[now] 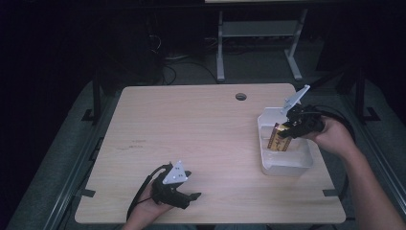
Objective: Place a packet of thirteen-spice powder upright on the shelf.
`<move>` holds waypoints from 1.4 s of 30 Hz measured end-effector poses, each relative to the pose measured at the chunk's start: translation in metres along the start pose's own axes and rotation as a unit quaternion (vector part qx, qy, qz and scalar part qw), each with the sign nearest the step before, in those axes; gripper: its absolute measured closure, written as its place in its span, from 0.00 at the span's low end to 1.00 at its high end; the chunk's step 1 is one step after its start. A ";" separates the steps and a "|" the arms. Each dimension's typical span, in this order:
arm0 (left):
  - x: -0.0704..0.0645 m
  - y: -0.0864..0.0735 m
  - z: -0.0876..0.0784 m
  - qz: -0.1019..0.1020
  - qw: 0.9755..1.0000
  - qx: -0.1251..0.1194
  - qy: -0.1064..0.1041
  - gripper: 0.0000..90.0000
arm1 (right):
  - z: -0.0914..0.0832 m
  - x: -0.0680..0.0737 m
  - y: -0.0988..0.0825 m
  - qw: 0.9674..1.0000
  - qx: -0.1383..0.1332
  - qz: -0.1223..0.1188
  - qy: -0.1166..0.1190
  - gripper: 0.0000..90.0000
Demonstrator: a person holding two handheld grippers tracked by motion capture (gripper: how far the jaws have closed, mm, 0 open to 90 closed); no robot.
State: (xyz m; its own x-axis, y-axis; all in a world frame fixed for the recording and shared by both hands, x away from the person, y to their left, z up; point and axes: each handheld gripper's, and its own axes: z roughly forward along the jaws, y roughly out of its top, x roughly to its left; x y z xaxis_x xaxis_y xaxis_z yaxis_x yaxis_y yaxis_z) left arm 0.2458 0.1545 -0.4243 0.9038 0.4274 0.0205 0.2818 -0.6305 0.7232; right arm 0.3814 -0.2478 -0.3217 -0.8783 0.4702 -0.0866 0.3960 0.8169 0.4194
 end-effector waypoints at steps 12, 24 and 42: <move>0.000 0.000 0.001 -0.002 1.000 -0.001 -0.001 0.27 | 0.026 -0.008 -0.016 0.999 0.008 0.031 0.012 0.74; -0.001 0.000 0.001 0.000 1.000 0.000 0.000 0.27 | 0.018 -0.009 -0.037 0.997 0.000 0.072 -0.004 0.64; -0.001 0.000 0.001 0.000 1.000 0.000 0.002 0.27 | 0.023 -0.007 -0.041 0.997 0.027 0.075 -0.003 0.72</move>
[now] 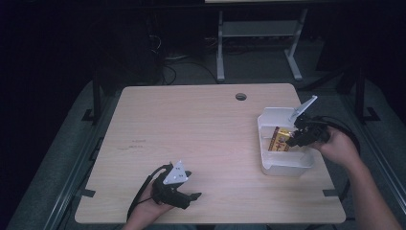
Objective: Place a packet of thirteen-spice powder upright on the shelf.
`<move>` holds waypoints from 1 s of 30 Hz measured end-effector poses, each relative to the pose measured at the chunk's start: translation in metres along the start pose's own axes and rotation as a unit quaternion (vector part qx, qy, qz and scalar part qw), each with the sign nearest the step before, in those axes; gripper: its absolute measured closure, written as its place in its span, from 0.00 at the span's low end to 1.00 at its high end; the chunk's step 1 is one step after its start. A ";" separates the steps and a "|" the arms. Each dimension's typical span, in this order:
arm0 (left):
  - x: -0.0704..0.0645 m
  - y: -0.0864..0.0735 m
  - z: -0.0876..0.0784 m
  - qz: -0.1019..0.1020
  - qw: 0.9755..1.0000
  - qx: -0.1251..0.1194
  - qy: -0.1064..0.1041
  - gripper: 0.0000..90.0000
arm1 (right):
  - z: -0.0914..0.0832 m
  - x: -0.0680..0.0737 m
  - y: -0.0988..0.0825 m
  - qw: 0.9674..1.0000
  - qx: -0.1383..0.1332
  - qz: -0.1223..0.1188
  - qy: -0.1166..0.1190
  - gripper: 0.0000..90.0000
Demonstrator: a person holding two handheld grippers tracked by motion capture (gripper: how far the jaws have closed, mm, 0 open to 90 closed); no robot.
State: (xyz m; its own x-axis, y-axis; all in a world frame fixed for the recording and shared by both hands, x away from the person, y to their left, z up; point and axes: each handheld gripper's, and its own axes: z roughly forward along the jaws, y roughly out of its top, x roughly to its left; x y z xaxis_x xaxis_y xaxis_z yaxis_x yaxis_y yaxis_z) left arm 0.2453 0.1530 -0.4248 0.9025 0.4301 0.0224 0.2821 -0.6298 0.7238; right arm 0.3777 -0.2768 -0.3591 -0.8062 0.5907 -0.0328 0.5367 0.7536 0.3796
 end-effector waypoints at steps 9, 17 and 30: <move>0.000 0.000 0.000 0.000 1.000 -0.001 0.001 0.27 | -0.001 0.001 0.003 1.000 0.001 -0.014 -0.024 0.69; 0.000 0.000 0.000 0.001 1.000 0.000 0.000 0.28 | -0.002 0.000 0.000 0.999 -0.005 -0.010 -0.033 0.67; 0.000 0.000 0.000 0.001 1.000 0.001 0.000 0.28 | -0.006 -0.002 -0.004 0.999 -0.016 0.001 -0.036 0.66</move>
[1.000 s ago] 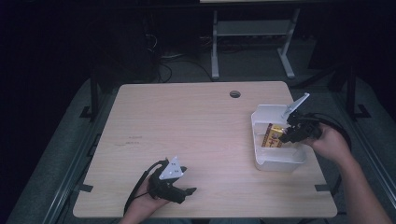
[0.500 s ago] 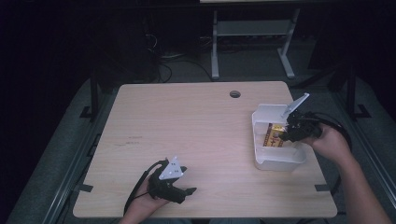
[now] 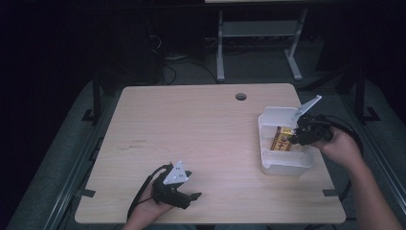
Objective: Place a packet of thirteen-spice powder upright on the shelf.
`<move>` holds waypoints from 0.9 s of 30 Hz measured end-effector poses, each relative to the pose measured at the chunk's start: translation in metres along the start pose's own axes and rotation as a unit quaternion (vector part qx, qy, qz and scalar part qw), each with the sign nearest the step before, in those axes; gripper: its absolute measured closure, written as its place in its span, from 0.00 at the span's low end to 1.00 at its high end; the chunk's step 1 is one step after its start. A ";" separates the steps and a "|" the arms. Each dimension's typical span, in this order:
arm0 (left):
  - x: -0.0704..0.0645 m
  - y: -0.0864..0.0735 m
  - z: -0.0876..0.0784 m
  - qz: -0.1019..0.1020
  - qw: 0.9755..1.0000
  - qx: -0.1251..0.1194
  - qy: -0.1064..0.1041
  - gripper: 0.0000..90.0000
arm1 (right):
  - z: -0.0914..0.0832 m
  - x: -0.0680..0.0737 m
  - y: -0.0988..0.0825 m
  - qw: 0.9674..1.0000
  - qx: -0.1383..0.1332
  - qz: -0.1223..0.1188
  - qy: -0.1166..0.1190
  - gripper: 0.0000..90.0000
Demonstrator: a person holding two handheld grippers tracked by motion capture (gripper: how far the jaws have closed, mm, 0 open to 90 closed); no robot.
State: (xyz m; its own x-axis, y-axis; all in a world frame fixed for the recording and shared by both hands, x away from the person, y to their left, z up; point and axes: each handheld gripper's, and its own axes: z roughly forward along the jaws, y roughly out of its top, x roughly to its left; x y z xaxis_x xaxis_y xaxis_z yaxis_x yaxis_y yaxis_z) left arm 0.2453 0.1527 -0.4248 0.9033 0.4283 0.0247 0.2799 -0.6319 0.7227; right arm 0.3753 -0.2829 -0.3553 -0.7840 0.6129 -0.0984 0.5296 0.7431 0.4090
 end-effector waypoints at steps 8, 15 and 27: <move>0.000 0.000 0.000 0.000 1.000 -0.001 0.000 0.28 | -0.008 0.000 -0.006 1.000 -0.023 0.010 0.009 0.66; 0.001 0.000 -0.001 -0.001 1.000 -0.002 0.001 0.28 | -0.016 0.002 -0.018 0.999 -0.038 0.017 0.017 0.61; 0.000 0.000 0.000 -0.001 1.000 -0.003 0.002 0.27 | -0.030 0.008 -0.045 0.996 -0.076 0.035 0.022 0.57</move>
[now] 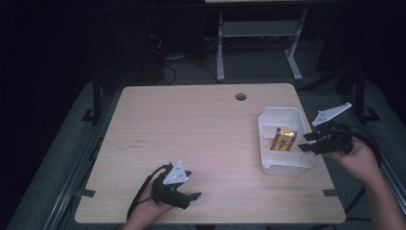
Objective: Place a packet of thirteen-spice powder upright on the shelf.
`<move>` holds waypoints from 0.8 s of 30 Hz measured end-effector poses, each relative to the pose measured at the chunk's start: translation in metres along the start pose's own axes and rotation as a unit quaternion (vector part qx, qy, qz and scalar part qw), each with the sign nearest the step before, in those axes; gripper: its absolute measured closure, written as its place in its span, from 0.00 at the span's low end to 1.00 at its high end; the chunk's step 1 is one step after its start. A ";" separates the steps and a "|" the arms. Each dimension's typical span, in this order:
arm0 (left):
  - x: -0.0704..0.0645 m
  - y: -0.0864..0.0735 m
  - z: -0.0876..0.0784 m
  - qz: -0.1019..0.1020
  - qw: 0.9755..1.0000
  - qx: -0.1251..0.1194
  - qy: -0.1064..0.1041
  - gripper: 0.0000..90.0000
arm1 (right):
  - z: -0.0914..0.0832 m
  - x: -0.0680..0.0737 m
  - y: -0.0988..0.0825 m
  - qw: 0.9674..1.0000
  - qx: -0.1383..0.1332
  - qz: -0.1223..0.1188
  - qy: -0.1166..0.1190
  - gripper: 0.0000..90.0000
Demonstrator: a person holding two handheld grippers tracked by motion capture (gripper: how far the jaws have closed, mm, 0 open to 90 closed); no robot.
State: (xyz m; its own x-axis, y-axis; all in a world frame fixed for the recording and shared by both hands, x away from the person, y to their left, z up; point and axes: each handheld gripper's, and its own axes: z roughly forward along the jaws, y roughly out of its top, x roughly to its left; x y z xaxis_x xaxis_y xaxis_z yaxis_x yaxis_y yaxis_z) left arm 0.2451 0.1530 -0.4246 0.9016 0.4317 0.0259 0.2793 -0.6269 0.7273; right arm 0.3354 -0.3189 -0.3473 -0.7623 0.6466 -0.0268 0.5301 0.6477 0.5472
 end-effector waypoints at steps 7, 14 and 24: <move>0.000 0.000 0.000 0.000 1.000 0.001 0.000 0.27 | -0.009 0.006 -0.012 1.000 -0.018 0.003 0.001 0.56; 0.000 0.000 0.000 0.000 1.000 -0.001 0.000 0.27 | -0.016 0.015 -0.020 1.000 -0.027 0.004 0.003 0.55; 0.001 0.000 -0.001 -0.001 1.000 -0.001 0.000 0.27 | -0.020 0.031 -0.033 0.999 -0.039 -0.001 0.004 0.54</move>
State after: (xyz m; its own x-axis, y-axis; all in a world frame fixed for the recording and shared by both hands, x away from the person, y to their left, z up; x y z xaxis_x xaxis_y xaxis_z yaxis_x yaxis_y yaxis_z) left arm 0.2452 0.1539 -0.4243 0.9009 0.4333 0.0244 0.2810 -0.6253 0.7280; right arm 0.2871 -0.3284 -0.3494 -0.7669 0.6415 -0.0211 0.4984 0.6160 0.6100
